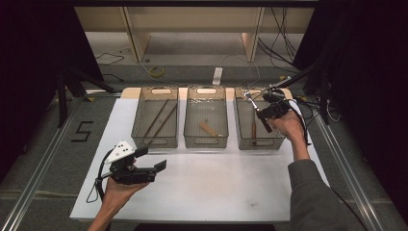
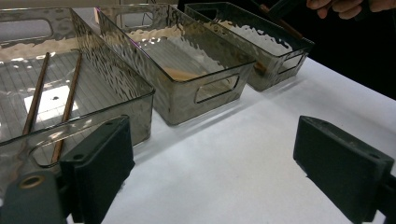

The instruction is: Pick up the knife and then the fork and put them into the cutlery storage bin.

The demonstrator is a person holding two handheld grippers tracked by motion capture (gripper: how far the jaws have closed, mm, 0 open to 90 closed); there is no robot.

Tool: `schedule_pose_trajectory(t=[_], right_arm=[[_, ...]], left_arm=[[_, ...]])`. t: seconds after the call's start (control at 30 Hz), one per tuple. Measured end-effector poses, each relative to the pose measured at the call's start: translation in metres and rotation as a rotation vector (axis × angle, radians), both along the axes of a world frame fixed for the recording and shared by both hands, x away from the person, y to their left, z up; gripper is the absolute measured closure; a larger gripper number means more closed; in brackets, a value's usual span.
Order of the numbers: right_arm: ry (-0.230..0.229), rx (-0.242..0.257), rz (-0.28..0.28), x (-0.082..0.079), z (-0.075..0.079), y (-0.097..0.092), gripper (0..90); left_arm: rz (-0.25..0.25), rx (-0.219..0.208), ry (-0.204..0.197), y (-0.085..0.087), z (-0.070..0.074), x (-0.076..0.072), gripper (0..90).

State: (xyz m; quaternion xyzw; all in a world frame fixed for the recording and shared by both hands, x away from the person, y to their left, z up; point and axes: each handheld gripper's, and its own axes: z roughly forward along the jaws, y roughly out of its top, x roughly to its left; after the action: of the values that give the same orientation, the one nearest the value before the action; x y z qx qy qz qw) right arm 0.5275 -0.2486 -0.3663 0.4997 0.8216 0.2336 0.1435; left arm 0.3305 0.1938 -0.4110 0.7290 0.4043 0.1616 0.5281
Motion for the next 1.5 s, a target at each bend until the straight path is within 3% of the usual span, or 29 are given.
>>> schedule_pose_trajectory(t=[0.4,0.47,0.53,0.83,1.13,1.5], right_arm=[[0.036,0.019,-0.039,0.007,-0.018,0.002,75.7],[0.045,0.03,-0.047,0.009,-0.019,0.003,62.4],[0.044,0.063,-0.049,0.009,-0.016,0.004,60.4],[-0.016,0.076,0.005,-0.006,-0.003,0.005,52.5],[-0.099,0.131,0.048,-0.03,0.002,0.008,46.0],[-0.146,0.204,0.113,-0.054,0.006,0.018,34.6]], left_arm=[[-0.001,0.0,-0.001,0.0,0.0,0.0,11.4],[0.001,-0.001,-0.001,0.0,0.0,0.0,11.4],[0.001,-0.002,-0.001,0.0,0.0,0.0,11.4],[-0.001,-0.001,0.0,0.0,0.0,0.0,11.4],[-0.004,0.0,0.002,-0.001,0.0,0.001,11.4],[-0.007,0.001,0.0,-0.001,0.0,0.0,11.4]])
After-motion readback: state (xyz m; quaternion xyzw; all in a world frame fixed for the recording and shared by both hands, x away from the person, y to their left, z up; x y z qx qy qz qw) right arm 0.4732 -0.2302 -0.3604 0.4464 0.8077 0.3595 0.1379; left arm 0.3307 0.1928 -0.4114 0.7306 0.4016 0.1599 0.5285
